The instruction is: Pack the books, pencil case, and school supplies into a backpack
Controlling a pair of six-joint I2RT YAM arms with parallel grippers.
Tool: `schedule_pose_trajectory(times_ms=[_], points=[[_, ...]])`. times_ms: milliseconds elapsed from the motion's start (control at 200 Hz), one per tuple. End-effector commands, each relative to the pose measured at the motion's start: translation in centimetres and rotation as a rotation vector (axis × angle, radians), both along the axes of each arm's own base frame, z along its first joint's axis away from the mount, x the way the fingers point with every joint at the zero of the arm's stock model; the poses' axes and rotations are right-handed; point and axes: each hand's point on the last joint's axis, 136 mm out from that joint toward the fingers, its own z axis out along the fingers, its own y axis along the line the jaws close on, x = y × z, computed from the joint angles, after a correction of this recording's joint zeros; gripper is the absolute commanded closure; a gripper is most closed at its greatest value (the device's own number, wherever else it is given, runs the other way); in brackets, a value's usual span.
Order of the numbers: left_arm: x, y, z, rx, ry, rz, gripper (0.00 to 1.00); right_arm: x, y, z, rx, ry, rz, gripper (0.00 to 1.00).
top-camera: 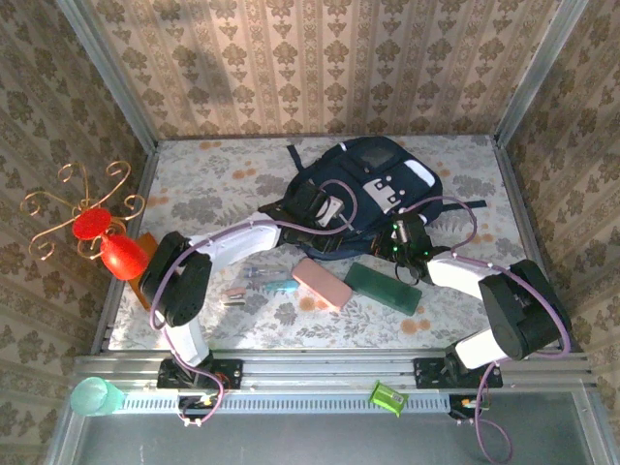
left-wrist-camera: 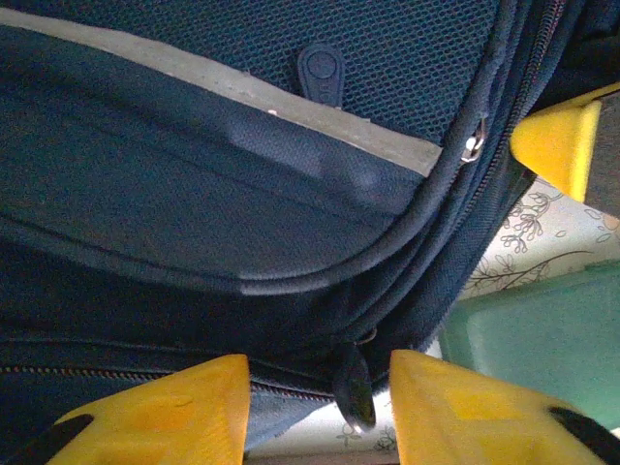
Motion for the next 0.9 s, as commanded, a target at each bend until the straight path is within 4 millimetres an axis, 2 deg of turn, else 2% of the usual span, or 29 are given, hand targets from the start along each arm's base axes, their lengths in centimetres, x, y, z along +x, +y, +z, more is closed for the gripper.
schedule_pose_trajectory(times_ms=[0,280,450,710,895], points=[[0.1,-0.6,-0.1,0.006,0.021,0.010,0.62,1.1,0.4,1.3,0.031,-0.071,-0.001,1.00],[-0.1,-0.8,-1.0,0.011,0.060,0.007,0.63,1.1,0.3,1.2,0.028,-0.073,-0.003,1.00],[-0.5,-0.8,-0.2,-0.010,0.052,0.008,0.62,1.1,0.4,1.0,0.028,-0.069,0.000,1.00],[-1.2,-1.1,-0.1,-0.016,0.064,0.001,0.72,1.2,0.5,0.7,0.036,-0.064,0.000,1.00],[-1.3,-1.1,-0.5,-0.004,0.071,0.005,0.73,1.3,0.5,0.8,0.035,-0.066,0.000,1.00]])
